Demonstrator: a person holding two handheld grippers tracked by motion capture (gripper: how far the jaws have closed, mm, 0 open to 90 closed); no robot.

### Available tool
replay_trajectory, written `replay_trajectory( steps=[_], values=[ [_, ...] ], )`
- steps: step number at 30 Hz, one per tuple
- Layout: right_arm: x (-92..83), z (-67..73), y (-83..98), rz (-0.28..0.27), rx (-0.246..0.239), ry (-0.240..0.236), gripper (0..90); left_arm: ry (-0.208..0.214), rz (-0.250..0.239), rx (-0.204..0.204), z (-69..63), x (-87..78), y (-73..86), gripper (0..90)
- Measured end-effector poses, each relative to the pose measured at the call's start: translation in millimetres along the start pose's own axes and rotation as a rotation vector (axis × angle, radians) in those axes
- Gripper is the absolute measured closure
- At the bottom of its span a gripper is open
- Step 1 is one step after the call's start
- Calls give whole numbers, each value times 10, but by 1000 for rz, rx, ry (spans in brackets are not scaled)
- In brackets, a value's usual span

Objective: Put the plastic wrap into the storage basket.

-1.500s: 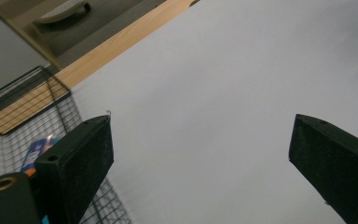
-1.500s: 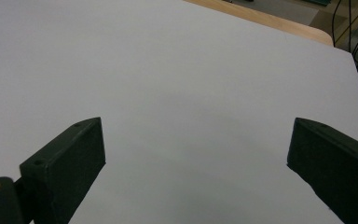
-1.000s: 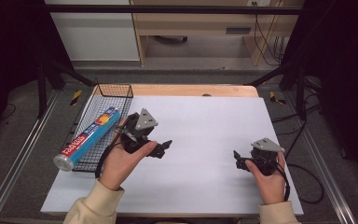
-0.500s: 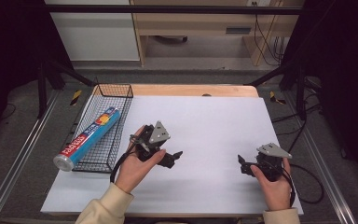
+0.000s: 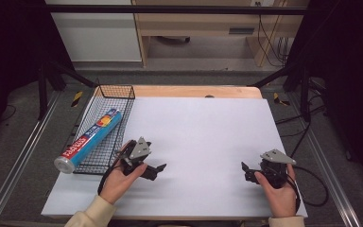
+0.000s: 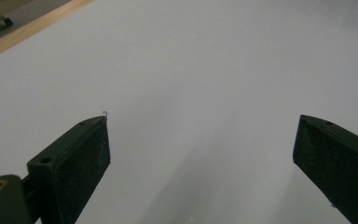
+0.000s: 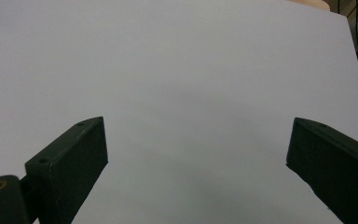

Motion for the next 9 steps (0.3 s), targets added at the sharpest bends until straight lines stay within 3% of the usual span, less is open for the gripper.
replay_trajectory(
  steps=[1,2,5,9],
  values=[
    [0,0,0,0,0,0,55,0,0,0,0,0,0,39],
    [8,21,-2,-2,-12,6,59,11,-4,-27,12,-24,62,41],
    [26,42,-26,-12,-4,27,59,4,-30,-36,57,-63,33,41],
    [96,61,-62,-20,-26,53,61,1,-74,-9,79,-92,-43,41]
  ],
)
Point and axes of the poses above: each handheld gripper's, and its own axes: x roughly forward along the jaws, y roughly out of its underside, z roughly to its left, the point moved 7 cm from there along x, roughly forward along the jaws, and after that the axes turned 12 degrees about x, right-handed, at the moved point
